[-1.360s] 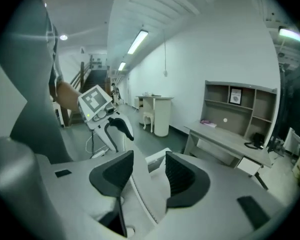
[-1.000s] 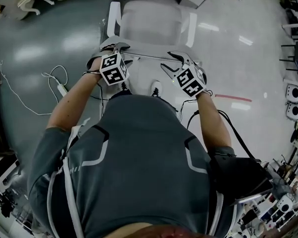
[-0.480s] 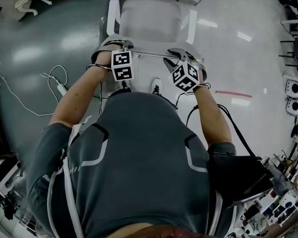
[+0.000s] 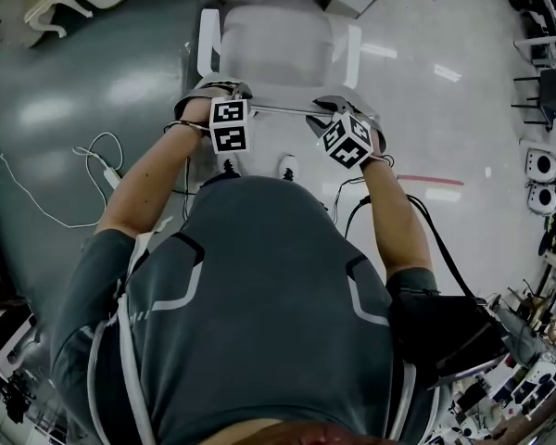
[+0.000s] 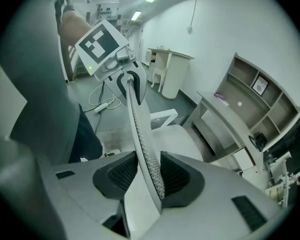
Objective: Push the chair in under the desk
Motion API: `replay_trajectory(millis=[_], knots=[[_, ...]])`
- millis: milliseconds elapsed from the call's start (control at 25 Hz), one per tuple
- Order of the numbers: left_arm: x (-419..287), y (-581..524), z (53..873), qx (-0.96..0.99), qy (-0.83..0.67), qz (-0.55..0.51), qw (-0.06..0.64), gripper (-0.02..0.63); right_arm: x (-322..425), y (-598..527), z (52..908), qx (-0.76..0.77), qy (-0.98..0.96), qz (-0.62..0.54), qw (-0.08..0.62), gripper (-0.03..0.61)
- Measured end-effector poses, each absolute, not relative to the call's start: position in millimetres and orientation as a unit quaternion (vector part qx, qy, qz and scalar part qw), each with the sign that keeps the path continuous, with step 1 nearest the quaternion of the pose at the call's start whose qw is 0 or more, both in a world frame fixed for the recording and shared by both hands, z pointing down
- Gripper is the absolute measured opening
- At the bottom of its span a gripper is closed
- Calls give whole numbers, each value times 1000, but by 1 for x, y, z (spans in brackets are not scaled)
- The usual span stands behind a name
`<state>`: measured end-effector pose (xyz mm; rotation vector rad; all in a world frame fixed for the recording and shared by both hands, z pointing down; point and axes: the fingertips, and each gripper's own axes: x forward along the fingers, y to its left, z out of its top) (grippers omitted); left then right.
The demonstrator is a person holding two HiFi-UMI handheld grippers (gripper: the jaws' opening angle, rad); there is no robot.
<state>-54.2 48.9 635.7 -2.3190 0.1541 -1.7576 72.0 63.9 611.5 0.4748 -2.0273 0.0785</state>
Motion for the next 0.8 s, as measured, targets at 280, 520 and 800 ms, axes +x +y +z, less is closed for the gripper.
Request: replay_trajectory(millis=[280, 520, 800], knots=[[-57, 41, 646, -796, 49, -585, 148, 41, 69, 57, 615, 201, -831, 54, 516, 160], [-70, 33, 643, -782, 25, -609, 130, 55, 57, 52, 613, 218, -824, 64, 519, 160], [-91, 16, 634, -769, 17, -615, 173, 68, 37, 40, 611, 240, -819, 71, 517, 160]])
